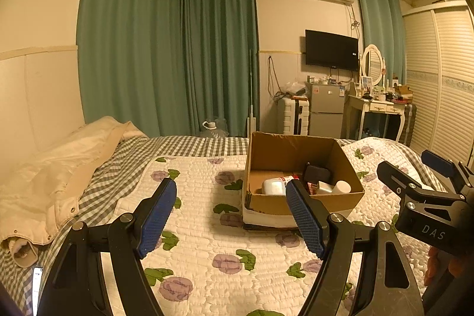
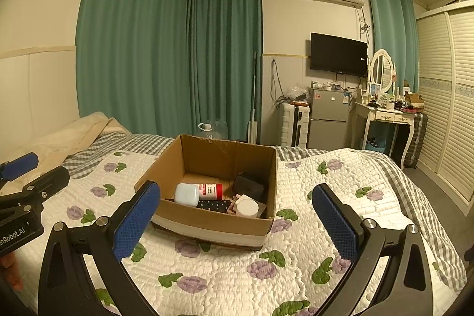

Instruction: Organize rigid objects

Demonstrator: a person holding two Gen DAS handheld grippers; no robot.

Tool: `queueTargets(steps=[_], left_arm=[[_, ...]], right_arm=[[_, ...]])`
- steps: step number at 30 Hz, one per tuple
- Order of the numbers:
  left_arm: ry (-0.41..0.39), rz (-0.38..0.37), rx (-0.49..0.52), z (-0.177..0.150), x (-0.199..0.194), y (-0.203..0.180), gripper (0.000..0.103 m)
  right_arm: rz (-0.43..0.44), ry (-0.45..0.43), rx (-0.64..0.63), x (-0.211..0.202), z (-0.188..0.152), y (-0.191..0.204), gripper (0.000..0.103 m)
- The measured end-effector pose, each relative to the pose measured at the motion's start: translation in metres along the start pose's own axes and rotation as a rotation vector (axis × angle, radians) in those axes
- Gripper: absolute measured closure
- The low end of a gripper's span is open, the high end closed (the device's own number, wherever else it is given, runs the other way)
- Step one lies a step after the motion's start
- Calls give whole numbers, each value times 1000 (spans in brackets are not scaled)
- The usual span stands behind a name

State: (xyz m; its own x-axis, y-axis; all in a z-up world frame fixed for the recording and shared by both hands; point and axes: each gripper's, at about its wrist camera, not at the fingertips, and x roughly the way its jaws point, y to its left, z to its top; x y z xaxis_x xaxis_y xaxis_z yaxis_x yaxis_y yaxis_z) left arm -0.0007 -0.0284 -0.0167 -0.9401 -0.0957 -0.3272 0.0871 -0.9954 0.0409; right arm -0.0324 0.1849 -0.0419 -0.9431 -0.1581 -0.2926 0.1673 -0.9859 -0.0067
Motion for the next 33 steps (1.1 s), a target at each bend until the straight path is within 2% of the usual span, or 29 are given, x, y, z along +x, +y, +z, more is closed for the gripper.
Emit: queueTargets(steps=[33], left_arm=[[11, 1, 6, -3, 2, 1, 24]], right_arm=[[-4, 11, -2, -1, -2, -2, 0]])
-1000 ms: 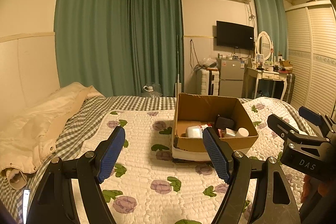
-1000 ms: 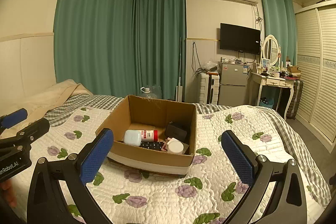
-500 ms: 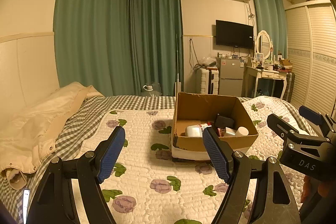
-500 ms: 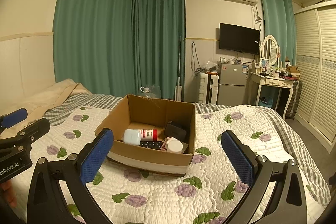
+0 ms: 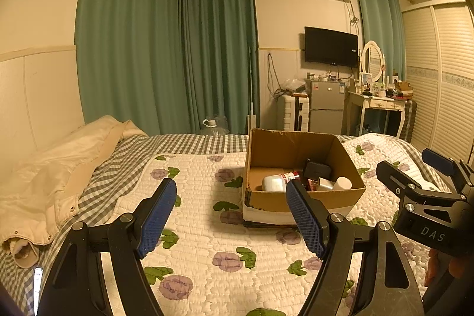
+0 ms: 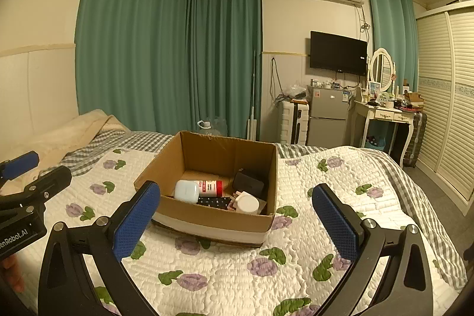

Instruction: Organize rigid objects

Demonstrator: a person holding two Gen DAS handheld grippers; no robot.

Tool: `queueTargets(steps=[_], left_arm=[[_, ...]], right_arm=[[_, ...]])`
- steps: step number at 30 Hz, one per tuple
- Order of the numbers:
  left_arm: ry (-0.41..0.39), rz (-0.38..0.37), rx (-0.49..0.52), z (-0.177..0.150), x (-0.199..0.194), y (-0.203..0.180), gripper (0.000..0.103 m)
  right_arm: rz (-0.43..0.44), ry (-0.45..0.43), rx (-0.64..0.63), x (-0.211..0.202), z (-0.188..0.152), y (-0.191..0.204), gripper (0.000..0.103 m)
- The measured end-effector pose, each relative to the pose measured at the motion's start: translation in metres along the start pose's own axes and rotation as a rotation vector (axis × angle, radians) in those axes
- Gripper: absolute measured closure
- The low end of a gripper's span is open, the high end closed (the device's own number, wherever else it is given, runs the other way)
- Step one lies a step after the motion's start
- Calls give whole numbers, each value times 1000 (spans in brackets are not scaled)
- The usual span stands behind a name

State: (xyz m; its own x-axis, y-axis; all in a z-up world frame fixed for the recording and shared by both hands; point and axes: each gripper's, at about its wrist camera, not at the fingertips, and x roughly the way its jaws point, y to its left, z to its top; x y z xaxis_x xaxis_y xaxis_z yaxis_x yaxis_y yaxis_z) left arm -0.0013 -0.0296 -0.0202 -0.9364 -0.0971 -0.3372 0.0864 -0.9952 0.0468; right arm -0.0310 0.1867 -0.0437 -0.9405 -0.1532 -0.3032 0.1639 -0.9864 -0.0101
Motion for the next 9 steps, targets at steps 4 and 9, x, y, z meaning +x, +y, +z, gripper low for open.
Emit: queueTargets(steps=[4, 9], left_arm=[[0, 1, 2, 0, 0, 0, 24], [-3, -3, 8, -1, 0, 1, 24]], right_arm=[[-1, 4, 3, 0, 1, -1, 0], [-1, 10, 5, -1, 1, -1, 0]])
